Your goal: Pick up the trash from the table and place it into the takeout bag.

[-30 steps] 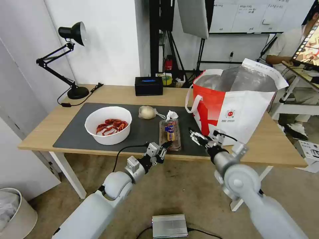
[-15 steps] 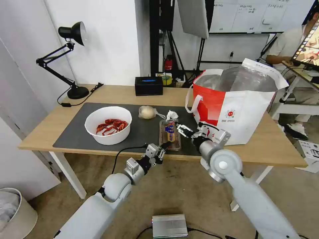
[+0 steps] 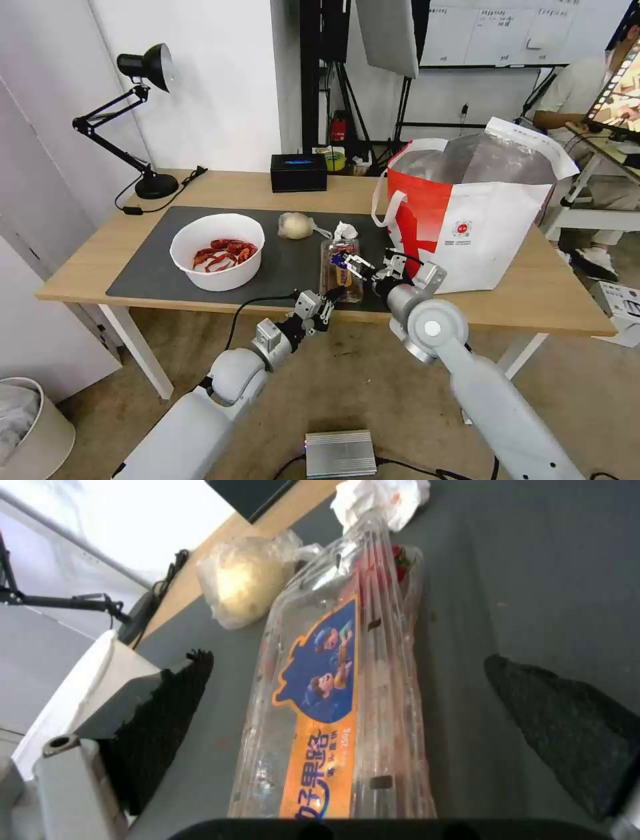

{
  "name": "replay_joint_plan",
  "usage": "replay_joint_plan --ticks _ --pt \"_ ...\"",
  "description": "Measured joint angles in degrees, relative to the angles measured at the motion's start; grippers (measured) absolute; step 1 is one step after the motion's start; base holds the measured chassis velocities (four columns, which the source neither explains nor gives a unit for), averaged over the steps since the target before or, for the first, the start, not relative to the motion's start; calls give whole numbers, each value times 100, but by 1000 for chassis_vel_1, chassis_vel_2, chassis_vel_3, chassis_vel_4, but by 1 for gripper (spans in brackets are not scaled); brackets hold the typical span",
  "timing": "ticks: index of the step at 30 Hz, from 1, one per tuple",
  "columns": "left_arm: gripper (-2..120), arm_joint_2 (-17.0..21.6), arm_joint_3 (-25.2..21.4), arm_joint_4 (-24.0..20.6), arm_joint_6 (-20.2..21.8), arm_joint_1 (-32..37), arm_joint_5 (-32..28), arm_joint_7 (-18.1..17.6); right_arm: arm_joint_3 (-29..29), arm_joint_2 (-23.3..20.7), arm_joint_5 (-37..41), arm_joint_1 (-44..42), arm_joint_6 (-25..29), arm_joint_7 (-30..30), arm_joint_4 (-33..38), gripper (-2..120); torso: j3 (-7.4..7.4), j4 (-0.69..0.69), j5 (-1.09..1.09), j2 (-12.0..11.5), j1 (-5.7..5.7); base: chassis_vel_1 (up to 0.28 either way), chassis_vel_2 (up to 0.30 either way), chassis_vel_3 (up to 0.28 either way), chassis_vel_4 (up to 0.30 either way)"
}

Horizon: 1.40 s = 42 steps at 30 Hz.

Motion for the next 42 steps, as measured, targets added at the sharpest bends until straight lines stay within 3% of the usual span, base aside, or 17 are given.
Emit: replay_joint_plan --ticks 5,12,16,24,33,42 --pt "0 -28 -8 42 -18 0 0 3 -67 77 9 63 -21 27 -97 100 0 0 0 0 0 0 0 0 0" --pt "0 -64 -10 96 -33 -1 0 8 -140 156 97 187 -95 115 -261 83 0 0 0 0 0 0 0 0 0" --pt "0 -108 -14 165 -53 -8 -1 21 -207 155 137 248 -111 127 -311 61 0 0 1 0 0 0 0 0 0" --pt "0 -144 -13 220 -74 -18 -4 27 -227 156 152 276 -106 139 -370 38 0 0 1 0 0 0 0 0 0" --pt "0 -104 -109 238 -81 10 -90 58 -228 184 29 238 6 131 -410 1 -1 0 1 0 0 0 0 0 0" --pt "2 -17 -228 41 3 46 -335 31 -215 186 -79 173 44 122 -365 0 1 0 0 -1 0 0 0 0 0"
